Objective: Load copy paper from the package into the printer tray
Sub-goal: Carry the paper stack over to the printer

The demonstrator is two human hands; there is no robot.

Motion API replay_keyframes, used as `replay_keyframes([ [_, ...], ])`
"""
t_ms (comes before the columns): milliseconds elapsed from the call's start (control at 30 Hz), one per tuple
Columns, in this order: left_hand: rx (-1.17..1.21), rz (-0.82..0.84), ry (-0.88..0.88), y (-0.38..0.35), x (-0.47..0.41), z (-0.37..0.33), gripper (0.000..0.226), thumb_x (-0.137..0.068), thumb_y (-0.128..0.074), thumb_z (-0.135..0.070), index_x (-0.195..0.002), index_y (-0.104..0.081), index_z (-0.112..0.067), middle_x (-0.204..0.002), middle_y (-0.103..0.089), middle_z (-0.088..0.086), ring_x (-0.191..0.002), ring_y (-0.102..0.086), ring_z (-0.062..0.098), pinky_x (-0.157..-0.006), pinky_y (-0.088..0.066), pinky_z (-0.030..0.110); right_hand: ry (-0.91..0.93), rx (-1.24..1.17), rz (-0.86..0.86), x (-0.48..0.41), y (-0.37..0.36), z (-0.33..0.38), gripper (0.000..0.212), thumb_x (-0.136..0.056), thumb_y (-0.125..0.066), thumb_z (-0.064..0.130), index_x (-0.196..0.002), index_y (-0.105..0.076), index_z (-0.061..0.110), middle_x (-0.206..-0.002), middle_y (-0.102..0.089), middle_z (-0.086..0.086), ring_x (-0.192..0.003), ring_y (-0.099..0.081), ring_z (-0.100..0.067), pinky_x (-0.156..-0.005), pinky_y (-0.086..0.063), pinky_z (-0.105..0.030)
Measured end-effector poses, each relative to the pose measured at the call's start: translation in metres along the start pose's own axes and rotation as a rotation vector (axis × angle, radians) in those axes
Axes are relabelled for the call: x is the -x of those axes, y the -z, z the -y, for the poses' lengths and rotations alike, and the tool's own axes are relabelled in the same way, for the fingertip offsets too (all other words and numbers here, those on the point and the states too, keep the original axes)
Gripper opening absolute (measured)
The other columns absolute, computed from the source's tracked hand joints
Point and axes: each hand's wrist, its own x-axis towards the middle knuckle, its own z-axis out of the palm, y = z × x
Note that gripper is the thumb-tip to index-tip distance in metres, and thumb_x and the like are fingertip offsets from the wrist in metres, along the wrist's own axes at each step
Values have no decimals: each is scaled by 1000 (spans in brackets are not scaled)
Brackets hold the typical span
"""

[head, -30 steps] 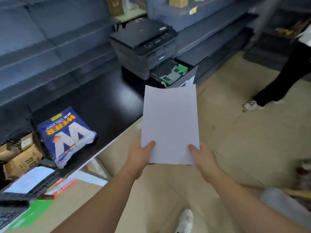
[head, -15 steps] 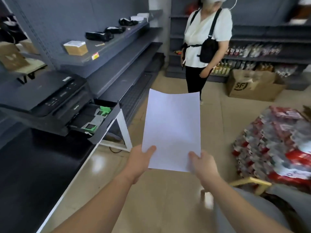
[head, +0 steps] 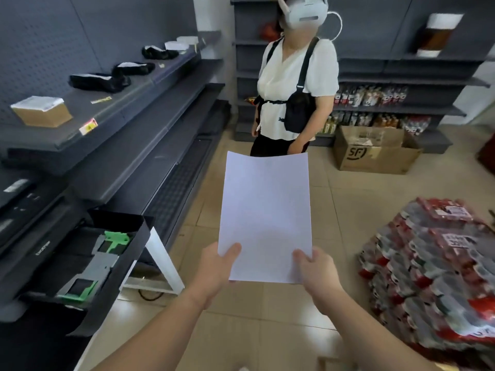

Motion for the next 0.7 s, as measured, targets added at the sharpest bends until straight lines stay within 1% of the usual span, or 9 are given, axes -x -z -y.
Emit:
replay_keyframes([
  [67, -3, -16, 3, 8, -33, -13, 17, -99, -58, -27, -108, -72, -21, -99, -75, -2, -84, -71, 16, -51, -54, 21, -16, -17, 23, -25, -14, 19, 13, -92, -52, 26, -86, -61, 18, -83, -68, -3, -63, -56, -20, -52, -40, -26],
  [133, 23, -30, 10, 17, -66, -25, 18, -99, -59, -27, -107, -73, -20, -100, -76, 0, -85, -72, 18, -52, -56, 23, -6, -33, 41, -54, -29, 38, 13, -94, -52, 25, -89, -62, 19, -87, -70, -2, -67, -60, -19, -53, -44, -27],
  [267, 81, -93, 43, 43, -117, -39, 16, -99, -59, -29, -107, -73, -27, -99, -78, -8, -93, -73, 16, -60, -59, 26, 23, -1, 94, -109, -67, 71, 17, -93, -52, 29, -95, -64, 17, -91, -71, -3, -75, -64, -21, -57, -47, -29],
  [333, 108, -150, 47, 60, -137, -43, 15, -99, -59, -27, -104, -73, -28, -98, -78, -8, -89, -74, 14, -57, -58, 22, 41, 30, 143, -135, -94, 86, 18, -94, -52, 30, -96, -64, 17, -91, -71, -2, -76, -64, -20, -57, -47, -29],
  [400, 121, -231, 36, 80, -154, -45, 15, -100, -59, -24, -98, -72, -29, -93, -78, -8, -80, -72, 8, -51, -56, 17, 83, 59, 201, -158, -126, 101, 15, -95, -52, 28, -96, -64, 19, -91, -70, -1, -79, -65, -20, -62, -50, -32],
  [467, 138, -332, 44, 101, -168, -41, 14, -100, -59, -23, -99, -72, -26, -93, -76, -5, -76, -71, 7, -50, -55, 18, 126, 95, 269, -180, -160, 115, 14, -95, -54, 27, -96, -65, 18, -91, -69, -1, -81, -65, -22, -70, -53, -37],
  [567, 217, -489, 87, 134, -179, -34, 16, -99, -60, -24, -107, -73, -20, -99, -77, 1, -86, -72, 18, -58, -59, 29, 154, 142, 445, -207, -214, 136, 13, -95, -55, 27, -93, -64, 19, -93, -71, -6, -83, -67, -24, -77, -55, -42],
  [633, 265, -595, 106, 151, -182, -29, 14, -100, -59, -24, -104, -73, -22, -96, -77, 0, -84, -71, 18, -63, -60, 34, 180, 185, 565, -219, -247, 150, 13, -95, -54, 27, -95, -66, 22, -95, -73, -3, -86, -69, -22, -81, -56, -44],
  [700, 307, -712, 127, 163, -181, -26, 14, -100, -58, -25, -97, -72, -27, -94, -76, -3, -81, -71, 15, -65, -62, 34, 229, 238, 678, -225, -276, 165, 14, -95, -53, 26, -100, -67, 23, -97, -74, 2, -90, -69, -20, -85, -57, -46],
])
